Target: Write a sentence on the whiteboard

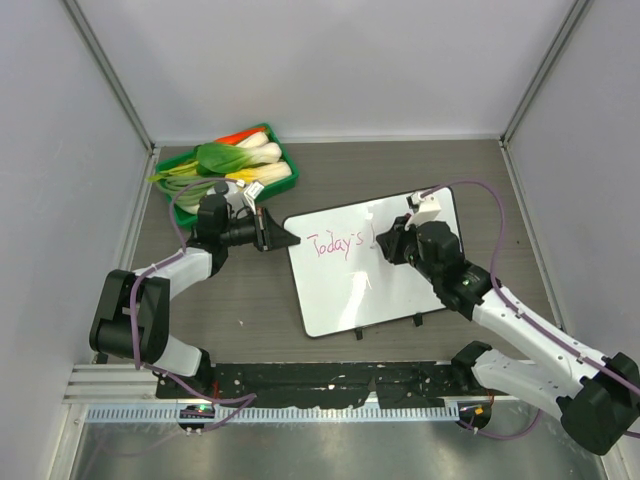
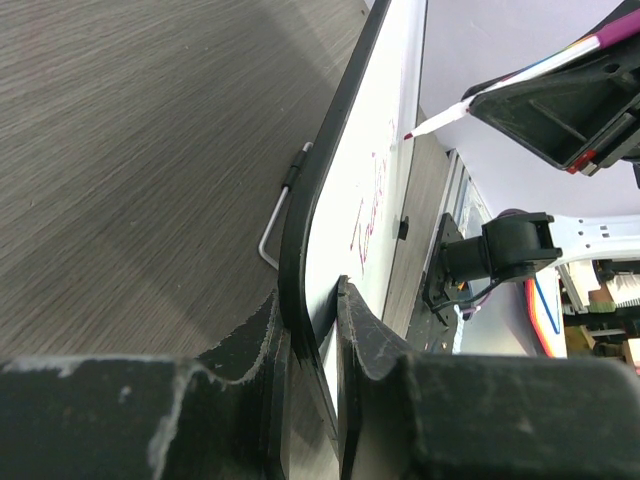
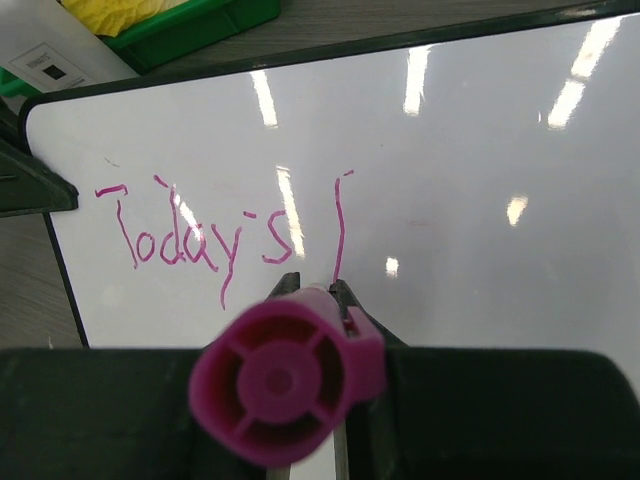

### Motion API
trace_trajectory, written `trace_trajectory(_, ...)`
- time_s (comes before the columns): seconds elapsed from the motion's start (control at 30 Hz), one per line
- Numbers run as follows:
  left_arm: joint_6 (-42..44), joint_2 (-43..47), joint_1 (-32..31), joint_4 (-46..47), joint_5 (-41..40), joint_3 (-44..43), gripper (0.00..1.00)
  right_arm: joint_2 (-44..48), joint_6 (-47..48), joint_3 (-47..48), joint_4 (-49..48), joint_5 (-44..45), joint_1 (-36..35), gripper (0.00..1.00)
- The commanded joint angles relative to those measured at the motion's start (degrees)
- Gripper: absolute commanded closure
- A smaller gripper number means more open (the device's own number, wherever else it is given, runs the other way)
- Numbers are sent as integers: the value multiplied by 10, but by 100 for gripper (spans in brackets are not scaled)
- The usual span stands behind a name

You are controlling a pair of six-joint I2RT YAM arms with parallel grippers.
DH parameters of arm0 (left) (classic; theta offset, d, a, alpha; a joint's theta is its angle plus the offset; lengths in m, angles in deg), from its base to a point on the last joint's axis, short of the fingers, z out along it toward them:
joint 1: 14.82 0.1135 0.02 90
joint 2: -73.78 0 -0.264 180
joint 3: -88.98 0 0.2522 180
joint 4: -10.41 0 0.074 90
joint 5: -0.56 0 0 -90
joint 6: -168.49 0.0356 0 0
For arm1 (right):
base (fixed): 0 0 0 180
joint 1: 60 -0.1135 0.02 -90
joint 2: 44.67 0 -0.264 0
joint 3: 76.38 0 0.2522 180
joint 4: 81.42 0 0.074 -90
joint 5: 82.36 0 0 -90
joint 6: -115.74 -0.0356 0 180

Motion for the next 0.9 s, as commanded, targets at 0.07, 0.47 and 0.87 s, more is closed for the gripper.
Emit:
trace_trajectory(0.07, 82, -8, -16, -37, -31, 3, 100, -6, 2, 51, -48, 23, -2, 99)
trace_trajectory(0.47, 83, -11, -16, -38, -32, 1, 100, -49, 10, 54, -52, 51, 3, 99)
trace_trajectory(0.87, 84, -13, -17, -39, -33, 1, 100, -51, 24, 54, -35, 112, 8, 99)
